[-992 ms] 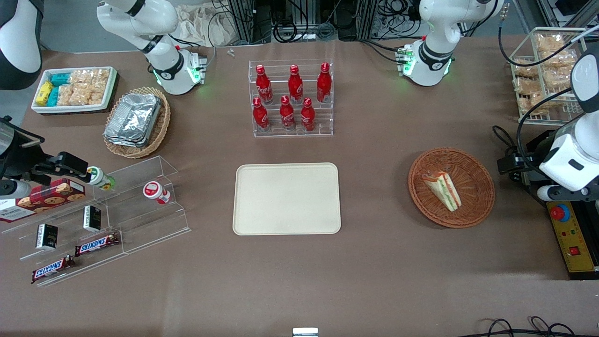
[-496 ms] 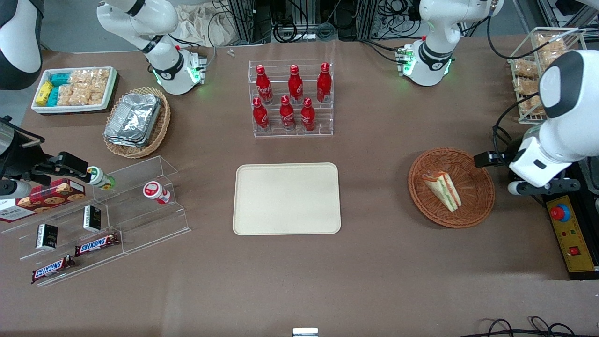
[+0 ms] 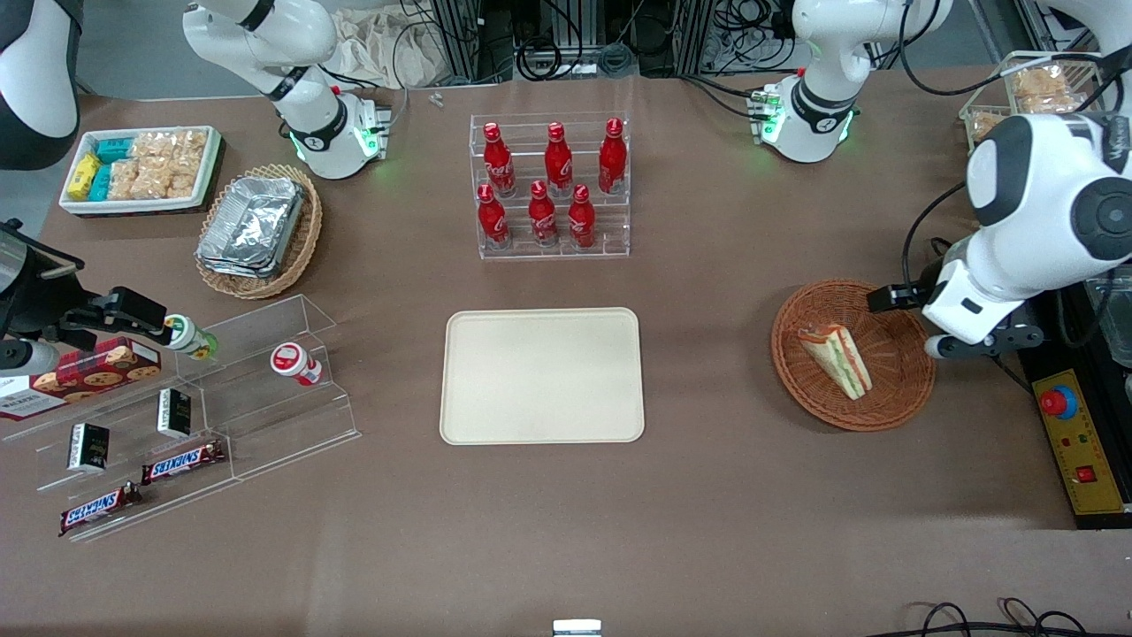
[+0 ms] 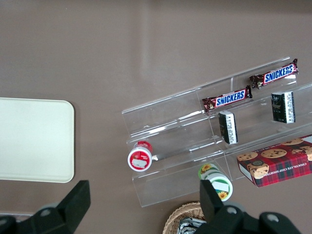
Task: Place sandwich from basket to tray
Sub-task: 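Lower the open left gripper over the wrapped sandwich in the basket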
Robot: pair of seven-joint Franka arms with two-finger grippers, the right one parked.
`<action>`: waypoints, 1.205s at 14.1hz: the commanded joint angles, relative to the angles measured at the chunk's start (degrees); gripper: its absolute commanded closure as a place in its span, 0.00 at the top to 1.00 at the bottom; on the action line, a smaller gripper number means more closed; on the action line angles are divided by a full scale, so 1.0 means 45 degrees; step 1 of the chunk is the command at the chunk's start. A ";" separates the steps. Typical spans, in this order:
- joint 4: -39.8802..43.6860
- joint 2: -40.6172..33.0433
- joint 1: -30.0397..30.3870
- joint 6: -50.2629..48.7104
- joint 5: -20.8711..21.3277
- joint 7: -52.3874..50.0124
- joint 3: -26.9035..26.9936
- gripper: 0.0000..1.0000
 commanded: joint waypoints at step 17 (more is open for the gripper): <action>-0.2928 0.1743 -0.0022 0.5565 0.0184 -0.4385 -0.0580 0.99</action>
